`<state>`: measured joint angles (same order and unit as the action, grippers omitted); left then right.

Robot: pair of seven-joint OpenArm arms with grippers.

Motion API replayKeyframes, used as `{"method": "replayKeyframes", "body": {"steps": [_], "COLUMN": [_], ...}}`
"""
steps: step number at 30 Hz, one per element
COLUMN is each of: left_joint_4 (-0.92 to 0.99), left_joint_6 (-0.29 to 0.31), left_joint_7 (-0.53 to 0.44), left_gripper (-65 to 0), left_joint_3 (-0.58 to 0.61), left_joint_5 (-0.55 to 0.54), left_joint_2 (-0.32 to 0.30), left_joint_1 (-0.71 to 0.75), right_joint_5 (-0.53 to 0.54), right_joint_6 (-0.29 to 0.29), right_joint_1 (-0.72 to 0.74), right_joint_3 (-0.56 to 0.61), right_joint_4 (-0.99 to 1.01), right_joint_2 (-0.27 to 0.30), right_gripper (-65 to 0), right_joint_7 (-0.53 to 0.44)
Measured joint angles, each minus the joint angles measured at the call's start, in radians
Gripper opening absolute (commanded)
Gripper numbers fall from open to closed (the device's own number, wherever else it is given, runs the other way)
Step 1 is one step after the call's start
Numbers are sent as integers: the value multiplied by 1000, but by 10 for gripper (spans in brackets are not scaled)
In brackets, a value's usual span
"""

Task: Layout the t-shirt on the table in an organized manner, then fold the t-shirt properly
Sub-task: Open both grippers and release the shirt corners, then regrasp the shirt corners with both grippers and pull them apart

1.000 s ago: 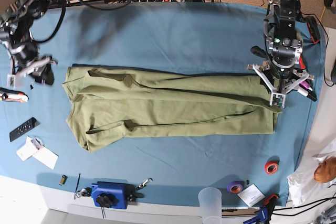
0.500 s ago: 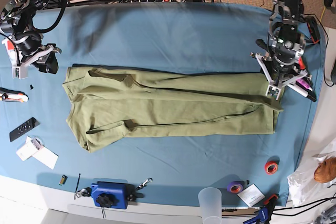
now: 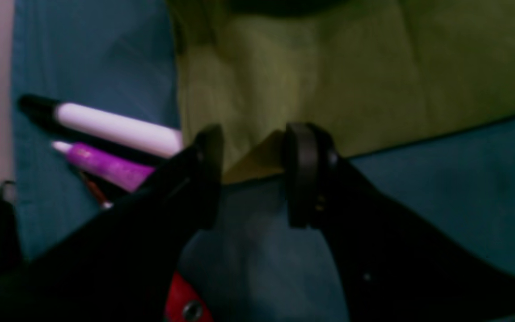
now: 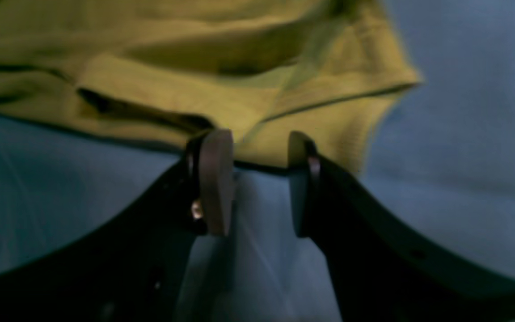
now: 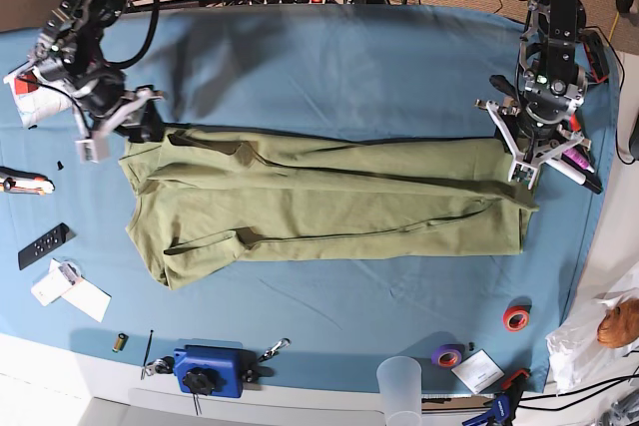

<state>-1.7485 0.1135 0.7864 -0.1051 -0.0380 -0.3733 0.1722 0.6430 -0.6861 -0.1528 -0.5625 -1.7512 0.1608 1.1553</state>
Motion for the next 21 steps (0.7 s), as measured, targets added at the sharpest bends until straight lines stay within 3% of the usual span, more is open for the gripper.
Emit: {"method": "replayKeyframes", "body": {"steps": [7, 21], "left_joint_4": [96, 97], "left_joint_6": [-12, -12], "left_joint_7": [-57, -58], "left_gripper": [-409, -409], "left_joint_3": [-2, -2], "left_joint_5": [-14, -13], "left_joint_2": [-1, -1], "left_joint_1": [-45, -45], "right_joint_5": [-18, -26], "right_joint_6": [12, 13], "right_joint_1": [0, 45], "right_joint_3": [50, 48], "right_joint_4": [111, 138], "right_joint_2": [0, 0], "right_gripper": [-439, -439], "right_joint_7": [-42, -109]}}
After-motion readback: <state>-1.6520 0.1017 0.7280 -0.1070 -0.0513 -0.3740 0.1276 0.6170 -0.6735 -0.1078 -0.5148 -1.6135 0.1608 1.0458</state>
